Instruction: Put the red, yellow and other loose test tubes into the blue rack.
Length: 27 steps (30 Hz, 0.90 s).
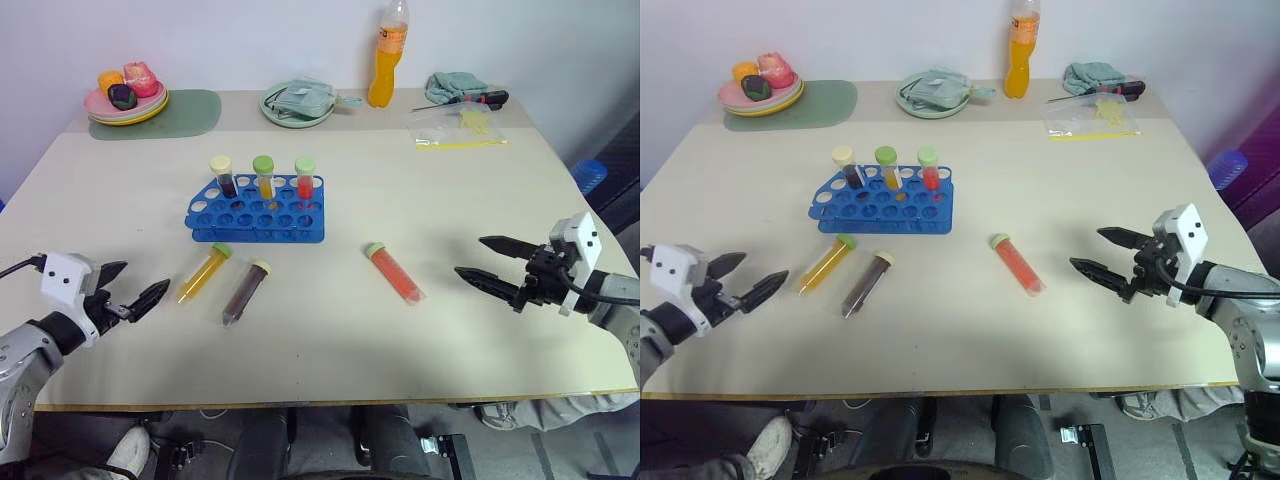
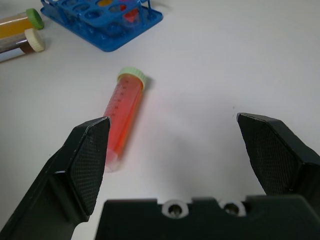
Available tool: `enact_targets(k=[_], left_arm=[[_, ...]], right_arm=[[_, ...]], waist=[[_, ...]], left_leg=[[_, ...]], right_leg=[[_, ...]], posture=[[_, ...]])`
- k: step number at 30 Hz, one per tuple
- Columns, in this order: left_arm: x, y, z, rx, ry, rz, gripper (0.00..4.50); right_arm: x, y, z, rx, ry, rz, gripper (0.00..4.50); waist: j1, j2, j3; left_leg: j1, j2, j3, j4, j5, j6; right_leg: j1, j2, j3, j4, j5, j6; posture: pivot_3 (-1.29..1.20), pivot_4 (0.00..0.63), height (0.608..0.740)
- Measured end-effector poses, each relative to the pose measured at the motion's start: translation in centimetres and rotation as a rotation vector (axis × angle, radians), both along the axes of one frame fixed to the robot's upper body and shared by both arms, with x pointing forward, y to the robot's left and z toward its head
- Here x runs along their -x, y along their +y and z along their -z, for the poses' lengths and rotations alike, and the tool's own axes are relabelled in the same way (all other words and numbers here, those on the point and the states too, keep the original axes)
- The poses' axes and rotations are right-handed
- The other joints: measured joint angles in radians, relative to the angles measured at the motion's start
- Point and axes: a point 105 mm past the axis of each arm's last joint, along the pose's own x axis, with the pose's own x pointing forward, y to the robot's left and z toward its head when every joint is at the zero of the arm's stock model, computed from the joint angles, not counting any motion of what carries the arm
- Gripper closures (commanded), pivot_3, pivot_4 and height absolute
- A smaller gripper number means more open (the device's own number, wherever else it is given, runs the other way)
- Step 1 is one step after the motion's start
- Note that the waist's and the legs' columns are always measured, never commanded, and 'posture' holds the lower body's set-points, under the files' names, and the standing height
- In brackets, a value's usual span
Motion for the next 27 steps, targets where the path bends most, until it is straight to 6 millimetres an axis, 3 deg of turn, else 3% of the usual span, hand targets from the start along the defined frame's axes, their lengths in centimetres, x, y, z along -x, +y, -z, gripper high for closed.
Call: enact_targets(k=[10,15,17,20,23,27], left_arm=[[0.6,-0.6,-0.4,0.024,-0.025,-0.008,0.02],[0.7,-2.3,-1.3,0.027,-0.057,0.065,0.02],[0.6,-3.8,-1.5,0.044,-0.057,0.127,0.02],[0.7,-8.0,-1.5,0.061,-0.038,0.312,0.02],[1.2,-12.1,-1.9,0.056,-0.031,0.514,0.02],[1.3,-14.7,-1.3,0.035,-0.018,0.648,0.02]], right_arm=[[-0.9,0.9,0.0,0.022,-0.008,0.006,0.00],[-1.5,4.3,-0.6,-0.028,0.012,0.020,0.00],[-1.4,6.1,-1.0,-0.031,0.033,0.005,0.00],[-1.1,9.1,-1.7,0.032,0.105,-0.010,0.00],[-2.0,11.8,-1.5,0.077,0.236,0.080,0.00],[-2.9,12.5,-0.1,0.207,0.350,0.151,0.00]], waist=[[-0.001,0.000,0.000],[0.001,0.000,0.000],[0.002,0.000,0.000],[0.000,0.000,0.000],[-0.004,-0.001,-0.001],[0.000,0.001,0.000]], left_leg=[[0.000,0.000,0.000,0.000,0.000,0.000],[0.000,0.000,0.000,0.000,0.000,0.000],[-0.001,0.000,0.000,0.001,0.000,0.000],[-0.001,0.000,0.000,0.002,0.000,0.000],[-0.002,0.001,0.000,0.001,0.000,0.000],[-0.004,-0.001,0.000,0.000,0.000,0.000]], right_leg=[[0.000,0.001,0.000,0.000,0.000,0.000],[0.000,0.000,0.000,0.000,0.000,0.000],[0.000,0.000,0.000,0.000,0.000,0.000],[0.000,-0.001,0.001,0.000,0.000,-0.001],[-0.003,0.000,0.001,0.001,0.001,-0.004],[-0.005,0.000,0.001,0.001,0.001,-0.004]], posture=[[0.00,0.150,0.740],[0.00,0.150,0.740],[0.00,0.150,0.740],[0.00,0.150,0.740],[0.00,0.150,0.740],[0.00,0.150,0.740]])
